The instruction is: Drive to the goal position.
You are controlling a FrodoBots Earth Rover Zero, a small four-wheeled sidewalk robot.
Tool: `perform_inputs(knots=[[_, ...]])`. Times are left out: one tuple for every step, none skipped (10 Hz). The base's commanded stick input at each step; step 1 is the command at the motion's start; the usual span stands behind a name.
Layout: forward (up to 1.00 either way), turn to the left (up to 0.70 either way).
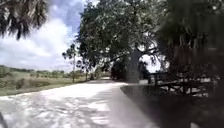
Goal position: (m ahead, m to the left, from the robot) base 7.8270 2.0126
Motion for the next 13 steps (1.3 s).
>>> perform_inputs(knots=[[0.69, 0.01], [0.69, 0.01], [0.69, 0.01], [0.69, 0.01], [0.69, 0.01], [0.69, 0.14], [0.69, 0.14], [0.69, 0.14], [0.69, 0.14], [0.69, 0.14], [0.69, 0.02], [0.69, 0.01], [0.69, 0.01]])
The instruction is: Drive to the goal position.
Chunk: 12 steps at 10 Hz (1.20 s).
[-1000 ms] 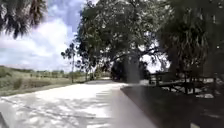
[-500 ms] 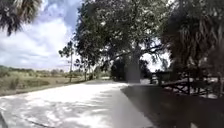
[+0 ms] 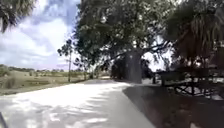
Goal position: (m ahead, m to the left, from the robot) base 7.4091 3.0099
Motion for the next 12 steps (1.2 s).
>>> perform_inputs(knots=[[0.69, 0.05], [0.69, 0.13], [0.69, 0.13], [0.69, 0.08], [0.69, 0.01], [0.69, 0.01], [0.69, 0.01], [0.69, 0.01], [0.69, 0.01], [0.69, 0.01], [0.69, 0.01], [0.69, 0.01]])
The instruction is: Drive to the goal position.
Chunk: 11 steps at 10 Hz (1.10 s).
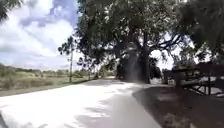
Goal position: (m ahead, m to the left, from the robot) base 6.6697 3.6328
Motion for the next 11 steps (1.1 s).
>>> perform_inputs(knots=[[0.69, 0.01], [0.69, 0.01], [0.69, 0.01], [0.69, 0.01], [0.69, 0.01], [0.69, 0.01], [0.69, 0.01], [0.69, 0.01], [0.69, 0.08], [0.69, 0.14], [0.69, 0.14]])
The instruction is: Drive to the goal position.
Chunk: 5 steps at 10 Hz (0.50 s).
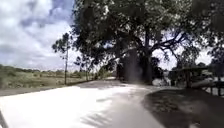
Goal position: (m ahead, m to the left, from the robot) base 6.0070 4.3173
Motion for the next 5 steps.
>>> perform_inputs(knots=[[0.69, 0.11], [0.69, 0.04], [0.69, 0.01], [0.69, 0.01], [0.69, 0.01]])
